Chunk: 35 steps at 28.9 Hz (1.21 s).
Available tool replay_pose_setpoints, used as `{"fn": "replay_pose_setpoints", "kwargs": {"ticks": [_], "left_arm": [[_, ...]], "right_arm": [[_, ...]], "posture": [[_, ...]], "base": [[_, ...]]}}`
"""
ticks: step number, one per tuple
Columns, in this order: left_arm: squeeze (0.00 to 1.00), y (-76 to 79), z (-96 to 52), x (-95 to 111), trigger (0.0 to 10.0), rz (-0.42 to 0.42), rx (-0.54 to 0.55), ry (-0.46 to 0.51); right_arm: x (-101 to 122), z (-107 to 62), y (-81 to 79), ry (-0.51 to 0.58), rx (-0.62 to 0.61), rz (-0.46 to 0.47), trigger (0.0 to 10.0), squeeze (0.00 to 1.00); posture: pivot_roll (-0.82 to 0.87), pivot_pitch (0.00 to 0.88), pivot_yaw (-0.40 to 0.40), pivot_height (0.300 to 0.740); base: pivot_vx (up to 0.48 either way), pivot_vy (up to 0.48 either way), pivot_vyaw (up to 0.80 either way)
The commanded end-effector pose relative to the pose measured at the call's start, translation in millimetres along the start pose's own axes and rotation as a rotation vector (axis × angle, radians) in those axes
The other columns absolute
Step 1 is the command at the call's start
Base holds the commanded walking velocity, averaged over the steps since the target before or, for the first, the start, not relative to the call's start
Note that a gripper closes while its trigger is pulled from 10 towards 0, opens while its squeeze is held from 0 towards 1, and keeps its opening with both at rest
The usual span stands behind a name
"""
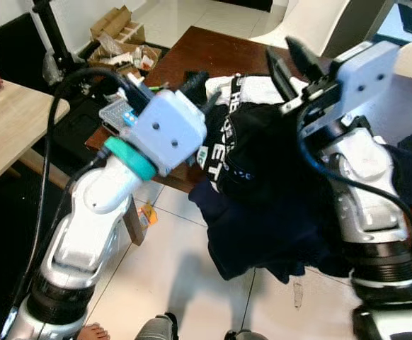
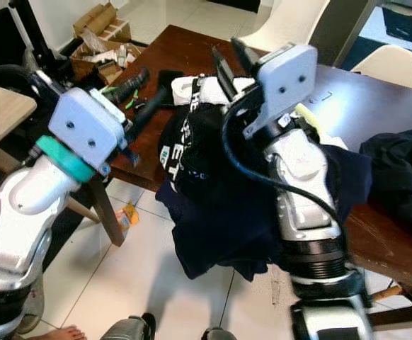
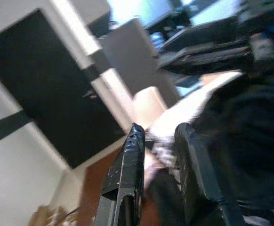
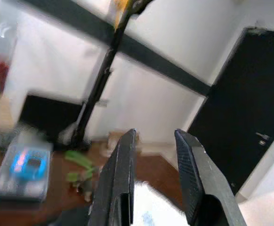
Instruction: Hang hanger
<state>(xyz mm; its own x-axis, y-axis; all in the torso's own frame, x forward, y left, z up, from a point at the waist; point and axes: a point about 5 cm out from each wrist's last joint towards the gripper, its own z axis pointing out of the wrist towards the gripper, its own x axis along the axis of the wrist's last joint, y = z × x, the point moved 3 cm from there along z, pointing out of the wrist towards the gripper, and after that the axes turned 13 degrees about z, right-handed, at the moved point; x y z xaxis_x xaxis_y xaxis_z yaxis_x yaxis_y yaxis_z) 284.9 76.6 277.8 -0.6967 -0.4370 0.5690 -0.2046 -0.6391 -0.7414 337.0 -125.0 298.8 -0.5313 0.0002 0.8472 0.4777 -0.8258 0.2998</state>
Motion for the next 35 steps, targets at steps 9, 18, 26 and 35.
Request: {"fn": "replay_pose_setpoints", "kwargs": {"ticks": [9,18,26,35], "left_arm": [[0.0,20.5,-12.7,2.4,10.0,-0.066,-0.181,-0.004],[0.0,26.4,-16.2,-0.9,10.0,-0.082,-0.212,-0.025],[0.0,26.4,-16.7,-2.6,10.0,-0.088,-0.208,-0.044],[0.0,25.5,-16.6,-3.5,10.0,-0.092,-0.201,-0.053]], "right_arm": [[-41.1,-8.4,5.4,-0.377,0.062,-0.261,10.0,0.0],[-54.3,-7.7,-12.0,-0.456,0.187,-0.296,10.0,0.0],[-66.1,-8.1,-9.9,-0.543,0.206,-0.364,10.0,0.0],[-75.1,-7.7,-5.1,-0.59,0.188,-0.415,0.0,0.0]], "posture": [[0.07,0.016,-0.002,0.74],[0.07,0.025,-0.007,0.74],[0.08,0.029,-0.012,0.74],[0.08,0.028,-0.014,0.74]], "base": [[0.0,0.0,0.0],[0.0,0.0,0.0],[0.0,0.0,0.0],[0.0,0.0,0.0]]}}
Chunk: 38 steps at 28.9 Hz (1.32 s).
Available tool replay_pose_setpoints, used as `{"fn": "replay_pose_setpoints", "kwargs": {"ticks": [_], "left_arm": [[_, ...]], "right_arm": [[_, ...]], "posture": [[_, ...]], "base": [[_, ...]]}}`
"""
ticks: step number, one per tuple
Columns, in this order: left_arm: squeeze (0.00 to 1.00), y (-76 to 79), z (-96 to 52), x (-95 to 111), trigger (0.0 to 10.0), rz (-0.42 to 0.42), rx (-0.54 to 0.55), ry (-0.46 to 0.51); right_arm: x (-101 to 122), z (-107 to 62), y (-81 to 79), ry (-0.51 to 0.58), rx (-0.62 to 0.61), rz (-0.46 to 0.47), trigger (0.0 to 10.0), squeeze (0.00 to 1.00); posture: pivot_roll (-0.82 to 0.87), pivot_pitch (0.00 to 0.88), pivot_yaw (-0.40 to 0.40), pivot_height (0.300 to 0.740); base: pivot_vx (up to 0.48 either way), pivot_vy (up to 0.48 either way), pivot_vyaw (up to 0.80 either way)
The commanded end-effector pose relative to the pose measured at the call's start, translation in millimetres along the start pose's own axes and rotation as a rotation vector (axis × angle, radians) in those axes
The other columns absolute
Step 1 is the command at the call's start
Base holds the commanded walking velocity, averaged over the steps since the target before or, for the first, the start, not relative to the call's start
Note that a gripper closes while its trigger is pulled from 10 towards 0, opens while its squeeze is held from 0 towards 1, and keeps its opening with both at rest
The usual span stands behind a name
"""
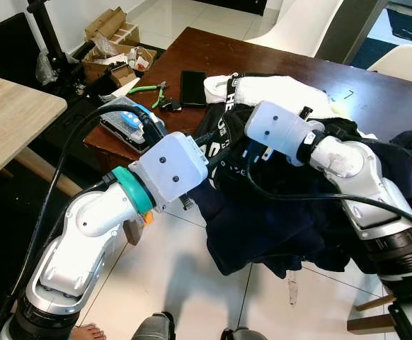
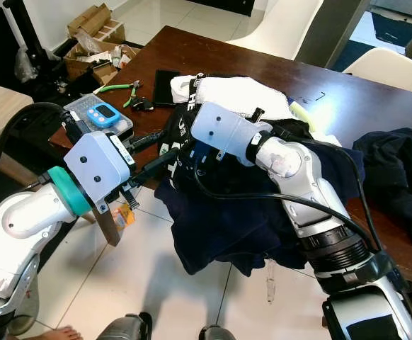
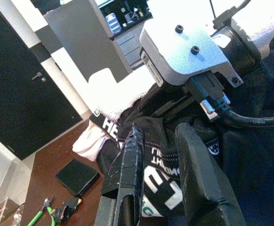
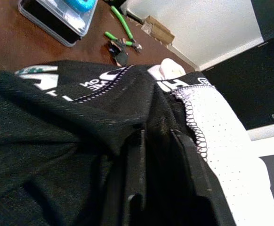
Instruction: Hang hanger
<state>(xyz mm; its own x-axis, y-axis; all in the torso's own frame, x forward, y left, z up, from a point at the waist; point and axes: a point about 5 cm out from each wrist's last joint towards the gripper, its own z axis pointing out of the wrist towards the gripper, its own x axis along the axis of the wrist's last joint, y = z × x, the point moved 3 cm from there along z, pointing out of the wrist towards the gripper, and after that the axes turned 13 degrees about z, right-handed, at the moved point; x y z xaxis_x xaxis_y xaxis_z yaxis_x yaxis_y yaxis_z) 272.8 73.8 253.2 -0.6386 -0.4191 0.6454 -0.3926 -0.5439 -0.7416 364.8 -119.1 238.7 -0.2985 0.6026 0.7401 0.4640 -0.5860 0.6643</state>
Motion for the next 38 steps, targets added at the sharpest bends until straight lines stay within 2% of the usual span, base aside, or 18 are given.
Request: {"fn": "replay_pose_setpoints", "kwargs": {"ticks": [1,6,11,12,14,15,21,24,26,27,28,29,30,31,33,34,35,38], "left_arm": [[0.0,3.3,-0.7,0.6,10.0,-0.007,-0.008,-0.005],[0.0,3.0,-0.4,-0.2,10.0,-0.009,-0.003,-0.009],[0.0,1.7,0.5,-2.2,10.0,-0.007,0.005,-0.017],[0.0,0.9,0.9,-2.9,10.0,-0.006,0.009,-0.02],[0.0,0.5,1.0,-3.1,10.0,-0.005,0.011,-0.021],[0.0,-0.2,1.1,-3.4,10.0,-0.006,0.015,-0.022],[0.0,-1.2,1.1,-4.0,10.0,-0.01,0.022,-0.024],[0.0,-4.9,2.2,-4.4,10.0,-0.012,0.047,-0.024],[0.0,-6.9,2.5,-4.7,10.0,-0.01,0.058,-0.026],[0.0,-8.1,2.8,-5.2,10.0,-0.009,0.064,-0.027],[0.0,-8.1,2.8,-5.2,10.0,-0.009,0.064,-0.027],[0.0,-7.8,2.6,-5.9,10.0,-0.009,0.065,-0.03],[0.0,-7.8,2.6,-5.9,10.0,-0.009,0.065,-0.03],[0.0,-6.4,2.4,-6.7,10.0,-0.008,0.062,-0.033],[0.0,-6.4,2.4,-6.7,10.0,-0.008,0.062,-0.033],[0.0,-5.5,2.6,-7.0,10.0,-0.008,0.057,-0.033],[0.0,-5.0,2.7,-7.2,10.0,-0.008,0.055,-0.033],[0.0,-5.0,2.7,-7.2,10.0,-0.008,0.055,-0.033]], "right_arm": [[-11.0,1.2,0.0,-0.056,-0.002,-0.009,0.0,0.0],[-10.6,3.1,3.1,-0.042,-0.037,0.021,0.0,0.0],[3.0,4.5,14.2,0.076,-0.115,0.214,0.0,0.0],[24.4,2.1,23.7,0.235,-0.147,0.401,0.0,0.0],[33.3,-0.3,28.0,0.305,-0.155,0.472,0.0,0.0],[53.7,-9.0,40.0,0.466,-0.166,0.602,0.0,0.0],[77.9,-26.5,59.7,0.691,-0.182,0.769,0.0,0.0],[85.4,-48.9,89.2,0.879,-0.235,0.933,0.0,0.0],[86.7,-53.8,91.2,0.875,-0.217,0.891,0.0,0.0],[87.9,-53.2,83.7,0.825,-0.172,0.798,4.3,0.0],[87.9,-53.2,83.7,0.825,-0.172,0.798,4.3,0.0],[88.5,-48.6,58.7,0.733,-0.053,0.651,10.0,0.0],[88.5,-48.6,58.7,0.733,-0.053,0.651,10.0,0.0],[86.9,-45.7,14.3,0.629,0.175,0.519,10.0,0.0],[86.9,-45.7,14.3,0.629,0.175,0.519,10.0,0.0],[83.6,-48.3,-12.2,0.577,0.326,0.476,10.0,0.19],[81.7,-52.0,-27.3,0.552,0.421,0.468,10.0,1.0],[81.7,-52.0,-27.3,0.552,0.421,0.468,10.0,1.0]], "posture": [[0.08,0.028,-0.014,0.74],[0.08,0.028,-0.014,0.74],[0.08,0.026,-0.012,0.74],[0.08,0.025,-0.011,0.74],[0.08,0.025,-0.011,0.74],[0.08,0.025,-0.01,0.74],[0.08,0.025,-0.008,0.74],[0.08,0.022,-0.007,0.74],[0.08,0.021,-0.006,0.74],[0.08,0.021,-0.005,0.74],[0.08,0.021,-0.005,0.74],[0.08,0.019,-0.005,0.74],[0.08,0.019,-0.005,0.74],[0.07,0.019,-0.002,0.74],[0.07,0.019,-0.002,0.74],[0.07,0.018,0.0,0.74],[0.07,0.018,0.001,0.74],[0.07,0.018,0.001,0.74]], "base": [[0.0,0.0,0.0],[0.0,0.0,0.0],[0.0,0.0,0.0],[0.0,0.0,0.0],[0.0,0.0,0.0],[0.0,0.0,0.0],[0.0,0.0,0.0],[0.0,0.0,0.0],[0.0,0.0,0.0],[0.0,0.0,0.0],[0.0,0.0,0.0],[0.0,0.0,0.0],[0.0,0.0,0.0],[0.0,0.0,0.0],[0.0,0.0,0.0],[0.0,0.0,0.0],[0.0,0.0,0.0],[0.0,0.0,0.0]]}}
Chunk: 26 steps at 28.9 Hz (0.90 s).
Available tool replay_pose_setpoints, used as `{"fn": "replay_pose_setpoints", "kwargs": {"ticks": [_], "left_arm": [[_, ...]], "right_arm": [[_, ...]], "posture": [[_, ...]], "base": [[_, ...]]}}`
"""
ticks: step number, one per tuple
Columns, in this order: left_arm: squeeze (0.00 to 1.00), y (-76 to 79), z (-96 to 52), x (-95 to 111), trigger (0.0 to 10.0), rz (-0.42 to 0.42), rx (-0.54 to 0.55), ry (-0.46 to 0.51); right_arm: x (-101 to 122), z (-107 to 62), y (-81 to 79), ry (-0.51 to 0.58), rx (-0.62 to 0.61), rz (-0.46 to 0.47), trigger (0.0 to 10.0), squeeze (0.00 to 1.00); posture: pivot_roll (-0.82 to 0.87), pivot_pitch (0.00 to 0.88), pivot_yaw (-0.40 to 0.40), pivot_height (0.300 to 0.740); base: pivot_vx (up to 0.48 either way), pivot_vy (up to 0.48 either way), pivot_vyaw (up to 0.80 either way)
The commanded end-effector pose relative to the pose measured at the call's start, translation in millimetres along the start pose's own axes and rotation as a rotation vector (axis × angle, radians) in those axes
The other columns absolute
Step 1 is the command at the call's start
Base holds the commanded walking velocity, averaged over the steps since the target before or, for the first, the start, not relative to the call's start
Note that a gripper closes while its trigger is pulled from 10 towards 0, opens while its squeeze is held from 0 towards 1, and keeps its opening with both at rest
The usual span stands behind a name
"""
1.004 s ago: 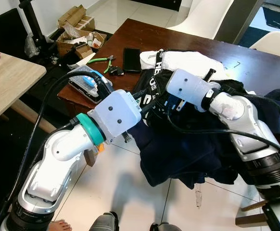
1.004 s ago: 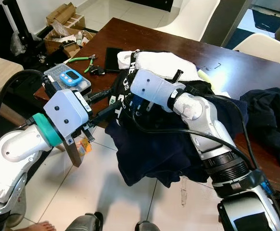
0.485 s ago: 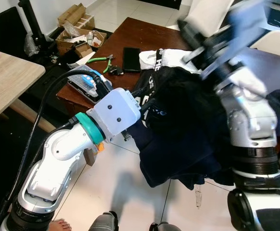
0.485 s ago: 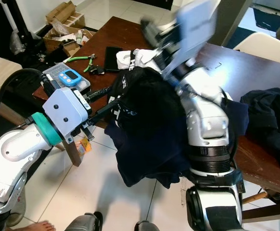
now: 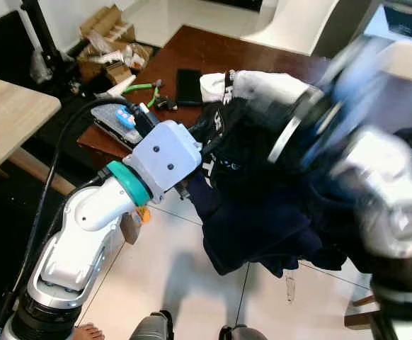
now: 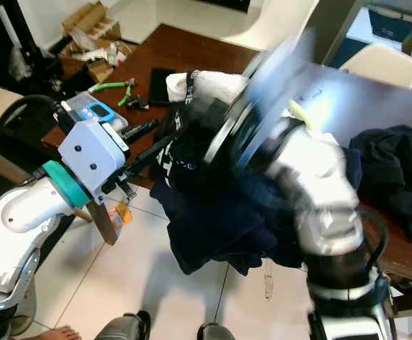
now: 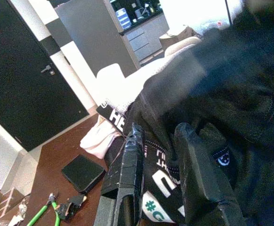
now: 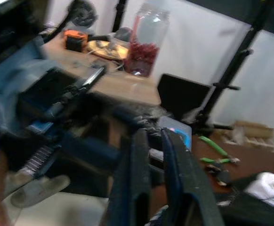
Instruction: Hang hanger
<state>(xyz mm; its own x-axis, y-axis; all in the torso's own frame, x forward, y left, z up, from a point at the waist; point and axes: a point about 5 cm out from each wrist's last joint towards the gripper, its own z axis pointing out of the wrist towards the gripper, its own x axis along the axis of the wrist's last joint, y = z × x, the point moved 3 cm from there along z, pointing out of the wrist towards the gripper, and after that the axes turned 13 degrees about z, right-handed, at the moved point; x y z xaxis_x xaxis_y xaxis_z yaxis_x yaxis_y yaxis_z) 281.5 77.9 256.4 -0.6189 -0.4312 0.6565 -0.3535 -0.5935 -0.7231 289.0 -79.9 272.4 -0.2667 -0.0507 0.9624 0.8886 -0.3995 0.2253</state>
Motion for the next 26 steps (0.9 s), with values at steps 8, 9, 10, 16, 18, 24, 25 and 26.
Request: {"fn": "replay_pose_setpoints", "kwargs": {"ticks": [8,9,10,16,18,24,25,26], "left_arm": [[0.0,0.9,0.9,3.7,10.0,-0.004,-0.009,0.014],[0.0,0.6,0.2,3.1,10.0,-0.005,-0.007,0.01],[0.0,0.6,-0.3,2.5,10.0,-0.005,-0.007,0.008],[0.0,-0.2,-4.8,-1.8,10.0,-0.022,0.002,-0.018],[0.0,0.3,-6.7,-4.0,10.0,-0.034,0.004,-0.029],[0.0,10.3,-14.0,-16.5,10.0,-0.103,-0.028,-0.062],[0.0,17.8,-19.2,-25.6,10.0,-0.134,-0.047,-0.085],[0.0,21.2,-23.1,-30.7,10.0,-0.17,-0.047,-0.091]], "right_arm": [[-43.7,18.6,12.9,-0.21,-0.104,-0.293,10.0,1.0],[-45.8,20.7,12.5,-0.21,-0.112,-0.304,10.0,0.0],[-47.0,21.7,11.5,-0.211,-0.111,-0.307,10.0,0.0],[-67.4,16.3,-0.6,-0.326,-0.056,-0.361,10.0,0.0],[-73.5,13.1,-4.2,-0.365,-0.037,-0.372,10.0,0.0],[-73.0,6.2,-1.7,-0.361,-0.06,-0.312,10.0,0.0],[-60.4,3.0,2.0,-0.276,-0.089,-0.198,10.0,0.0],[-44.4,-1.5,4.7,-0.177,-0.098,-0.091,10.0,0.0]], "posture": [[0.08,0.01,-0.002,0.74],[0.08,0.01,-0.002,0.74],[0.08,0.01,-0.002,0.74],[0.09,0.018,-0.007,0.74],[0.09,0.021,-0.007,0.74],[0.08,0.03,-0.007,0.74],[0.08,0.032,-0.006,0.74],[0.08,0.032,-0.006,0.74]], "base": [[0.0,0.0,0.0],[0.0,0.0,0.0],[0.0,0.0,0.0],[0.0,0.0,0.0],[0.0,0.0,0.0],[0.0,0.0,0.0],[0.0,0.0,0.0],[0.0,0.0,0.0]]}}
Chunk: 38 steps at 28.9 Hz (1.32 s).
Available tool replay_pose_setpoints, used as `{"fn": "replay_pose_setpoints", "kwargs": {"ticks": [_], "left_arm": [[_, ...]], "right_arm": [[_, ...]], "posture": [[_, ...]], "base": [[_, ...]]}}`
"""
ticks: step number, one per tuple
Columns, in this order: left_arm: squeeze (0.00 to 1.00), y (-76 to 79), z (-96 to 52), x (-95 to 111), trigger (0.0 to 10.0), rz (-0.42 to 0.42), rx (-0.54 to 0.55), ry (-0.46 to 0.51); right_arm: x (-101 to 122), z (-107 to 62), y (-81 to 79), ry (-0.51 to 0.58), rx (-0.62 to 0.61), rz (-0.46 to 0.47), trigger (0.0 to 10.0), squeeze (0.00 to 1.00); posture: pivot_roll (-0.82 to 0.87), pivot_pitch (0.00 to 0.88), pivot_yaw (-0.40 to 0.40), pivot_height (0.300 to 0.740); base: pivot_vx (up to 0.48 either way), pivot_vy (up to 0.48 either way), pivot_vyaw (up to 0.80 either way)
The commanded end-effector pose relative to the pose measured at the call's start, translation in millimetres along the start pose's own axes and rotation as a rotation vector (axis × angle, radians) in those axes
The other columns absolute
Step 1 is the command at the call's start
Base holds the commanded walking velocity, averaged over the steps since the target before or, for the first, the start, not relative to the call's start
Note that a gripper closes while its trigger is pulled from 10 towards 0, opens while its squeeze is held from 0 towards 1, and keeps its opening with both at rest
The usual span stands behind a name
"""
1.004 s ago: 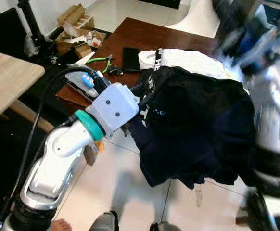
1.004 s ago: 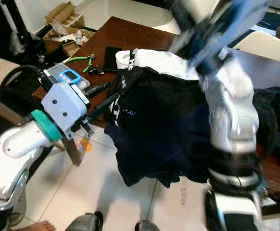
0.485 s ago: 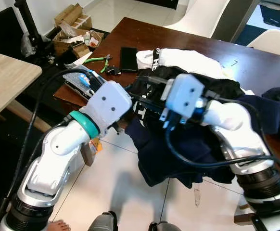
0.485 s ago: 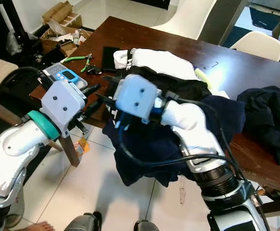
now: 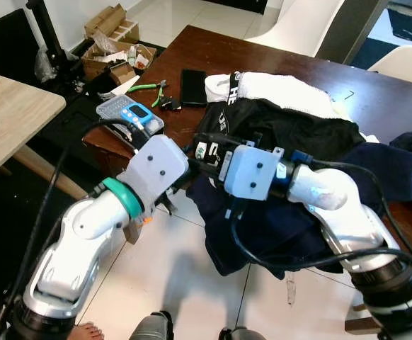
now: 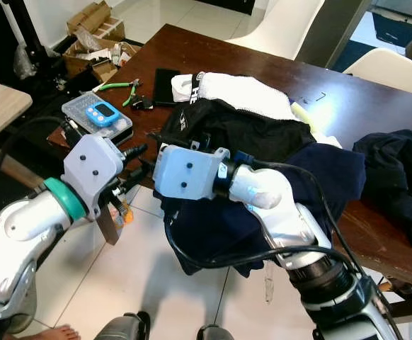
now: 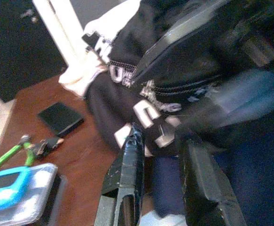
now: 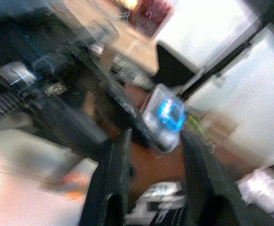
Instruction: Hang hanger
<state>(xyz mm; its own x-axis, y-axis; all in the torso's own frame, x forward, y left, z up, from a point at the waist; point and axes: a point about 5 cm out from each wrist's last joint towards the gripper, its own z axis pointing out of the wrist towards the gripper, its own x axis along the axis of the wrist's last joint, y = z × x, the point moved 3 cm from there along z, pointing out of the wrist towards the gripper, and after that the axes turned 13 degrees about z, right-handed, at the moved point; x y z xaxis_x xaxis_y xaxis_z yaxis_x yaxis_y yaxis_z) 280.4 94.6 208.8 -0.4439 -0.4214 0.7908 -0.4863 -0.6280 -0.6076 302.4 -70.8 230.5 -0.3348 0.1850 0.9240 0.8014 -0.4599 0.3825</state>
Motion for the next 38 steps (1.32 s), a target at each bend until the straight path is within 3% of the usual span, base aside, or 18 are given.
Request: {"fn": "replay_pose_setpoints", "kwargs": {"ticks": [1,4,6,11,16,22,24,29,32,38], "left_arm": [[0.0,-5.7,-2.9,4.8,10.0,-0.027,0.036,0.05],[0.0,-9.2,-3.0,4.4,10.0,-0.042,0.06,0.052],[0.0,-19.6,-2.5,6.9,10.0,-0.082,0.108,0.073],[0.0,-21.4,-2.0,8.6,10.0,-0.08,0.105,0.081],[0.0,-9.0,-7.1,6.0,10.0,-0.101,0.06,0.072],[0.0,-6.7,-8.4,3.2,10.0,-0.116,0.053,0.066],[0.0,-6.7,-8.4,3.2,10.0,-0.116,0.053,0.066],[0.0,-7.7,-8.4,5.2,10.0,-0.125,0.054,0.071],[0.0,-7.7,-8.4,5.2,10.0,-0.125,0.054,0.071],[0.0,-7.4,-8.6,6.3,10.0,-0.134,0.055,0.073]], "right_arm": [[13.8,-15.8,9.9,0.111,0.008,0.19,10.0,0.0],[23.9,-21.0,11.1,0.179,0.029,0.244,10.0,0.0],[42.5,-31.2,19.2,0.298,0.035,0.307,10.0,0.0],[39.2,-32.6,22.8,0.27,0.011,0.275,10.0,0.0],[7.2,-20.4,-4.7,0.006,0.069,0.04,10.0,0.0],[2.7,-13.9,-11.3,-0.031,0.072,-0.03,10.0,0.0],[2.7,-13.9,-11.3,-0.031,0.072,-0.03,10.0,0.0],[-5.6,-3.1,-0.9,-0.07,-0.056,-0.172,10.0,0.0],[-5.6,-3.1,-0.9,-0.07,-0.056,-0.172,10.0,0.0],[-16.5,-6.1,13.2,-0.157,-0.151,-0.305,10.0,0.0]], "posture": [[0.08,0.032,-0.006,0.74],[0.08,0.032,-0.006,0.74],[0.07,0.035,0.003,0.74],[0.07,0.035,0.003,0.74],[0.07,0.048,0.01,0.74],[0.07,0.05,0.008,0.74],[0.07,0.05,0.008,0.74],[0.08,0.054,0.007,0.74],[0.08,0.054,0.007,0.74],[0.07,0.057,0.002,0.74]], "base": [[0.0,0.0,0.0],[0.0,0.0,0.0],[0.0,0.0,0.0],[0.0,0.0,0.0],[0.0,0.0,0.0],[0.0,0.0,0.0],[0.0,0.0,0.0],[0.0,0.0,0.0],[0.0,0.0,0.0],[0.0,0.0,0.0]]}}
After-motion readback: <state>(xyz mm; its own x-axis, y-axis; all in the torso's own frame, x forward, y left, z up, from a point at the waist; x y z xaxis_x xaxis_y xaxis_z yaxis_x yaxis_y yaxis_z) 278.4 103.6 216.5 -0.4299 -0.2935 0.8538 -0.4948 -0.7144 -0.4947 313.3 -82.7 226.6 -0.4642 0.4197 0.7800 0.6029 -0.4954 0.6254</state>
